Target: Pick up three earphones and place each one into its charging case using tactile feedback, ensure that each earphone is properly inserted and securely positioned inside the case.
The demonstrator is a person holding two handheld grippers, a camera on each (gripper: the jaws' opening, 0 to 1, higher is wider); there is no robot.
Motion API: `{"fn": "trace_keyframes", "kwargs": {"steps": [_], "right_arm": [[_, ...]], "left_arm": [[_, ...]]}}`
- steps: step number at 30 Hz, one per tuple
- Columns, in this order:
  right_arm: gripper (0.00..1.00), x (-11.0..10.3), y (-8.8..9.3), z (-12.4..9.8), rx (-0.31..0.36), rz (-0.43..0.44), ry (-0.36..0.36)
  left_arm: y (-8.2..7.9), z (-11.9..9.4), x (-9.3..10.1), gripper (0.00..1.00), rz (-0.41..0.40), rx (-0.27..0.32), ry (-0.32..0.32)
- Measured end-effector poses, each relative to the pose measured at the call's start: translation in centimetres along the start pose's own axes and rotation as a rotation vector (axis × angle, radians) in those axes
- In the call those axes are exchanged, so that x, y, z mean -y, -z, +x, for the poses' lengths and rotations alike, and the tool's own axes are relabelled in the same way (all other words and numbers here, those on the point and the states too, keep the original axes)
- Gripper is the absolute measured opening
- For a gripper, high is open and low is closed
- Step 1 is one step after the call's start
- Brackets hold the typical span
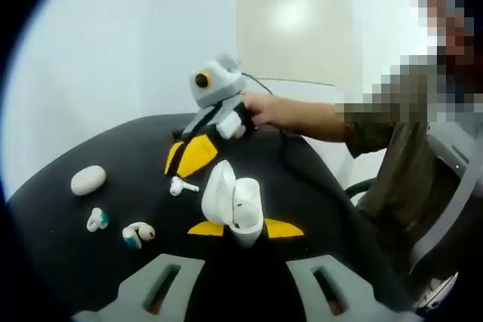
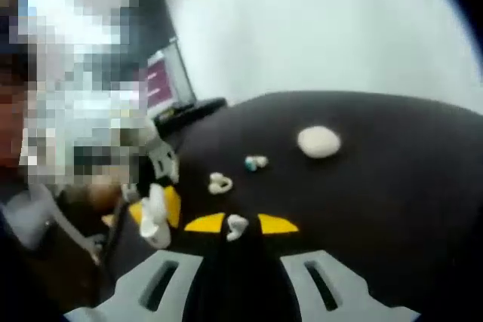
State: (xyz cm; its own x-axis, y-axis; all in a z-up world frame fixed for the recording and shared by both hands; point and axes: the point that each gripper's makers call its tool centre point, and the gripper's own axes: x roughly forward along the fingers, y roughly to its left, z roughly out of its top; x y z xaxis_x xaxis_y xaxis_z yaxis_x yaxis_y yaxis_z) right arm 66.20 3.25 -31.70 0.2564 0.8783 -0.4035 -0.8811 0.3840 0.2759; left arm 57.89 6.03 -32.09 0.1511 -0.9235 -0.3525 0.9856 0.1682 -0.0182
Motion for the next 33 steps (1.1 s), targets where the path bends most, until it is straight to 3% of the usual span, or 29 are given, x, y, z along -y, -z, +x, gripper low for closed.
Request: {"fn": "trace_keyframes", "kwargs": {"steps": [5,9,10,11,16,19,22,23,26,28,31,33], "right_arm": [[0.13,-0.4,-0.1,0.0,0.006,-0.027,-0.008],[0.12,-1.7,-2.4,-1.5,0.126,-0.153,-0.010],[0.12,-2.7,-3.7,-2.4,0.202,-0.199,-0.018],[0.12,-3.3,-4.2,-2.9,0.234,-0.227,-0.021],[0.12,-8.2,-5.7,-4.9,0.328,-0.600,0.009],[0.12,-8.7,-4.1,-3.9,0.235,-0.654,0.029],[0.12,-8.6,-2.5,-3.0,0.175,-0.805,0.054],[0.12,-8.8,-2.2,-2.8,0.172,-0.822,0.040],[0.05,-10.5,-3.0,-3.4,0.259,-0.906,-0.008],[0.04,-10.7,-3.0,-3.5,0.269,-0.910,-0.006],[0.04,-8.6,-1.4,-2.6,0.126,-0.980,0.068],[0.04,-7.5,-1.1,-2.5,0.098,-0.913,0.101]], "left_arm": [[0.0,0.0,0.0,0.14,-0.002,0.001,0.002],[0.0,0.0,-0.1,0.14,-0.004,0.001,0.002],[0.0,0.0,-0.1,0.14,-0.004,0.001,0.002],[0.0,0.0,-0.1,0.14,-0.003,0.001,0.002],[0.0,0.0,0.0,0.14,-0.005,0.000,0.002],[0.0,0.0,0.0,0.14,-0.006,-0.001,0.000],[0.0,0.0,0.0,0.14,-0.005,0.001,-0.004],[0.0,0.0,0.0,0.14,-0.007,0.002,-0.004],[0.0,0.0,0.1,0.14,-0.011,0.002,-0.003],[0.1,0.0,0.1,0.14,-0.011,0.001,-0.003],[0.1,0.0,0.1,0.14,-0.011,0.000,-0.003],[0.1,0.0,0.1,0.14,-0.017,-0.001,-0.004]]}}
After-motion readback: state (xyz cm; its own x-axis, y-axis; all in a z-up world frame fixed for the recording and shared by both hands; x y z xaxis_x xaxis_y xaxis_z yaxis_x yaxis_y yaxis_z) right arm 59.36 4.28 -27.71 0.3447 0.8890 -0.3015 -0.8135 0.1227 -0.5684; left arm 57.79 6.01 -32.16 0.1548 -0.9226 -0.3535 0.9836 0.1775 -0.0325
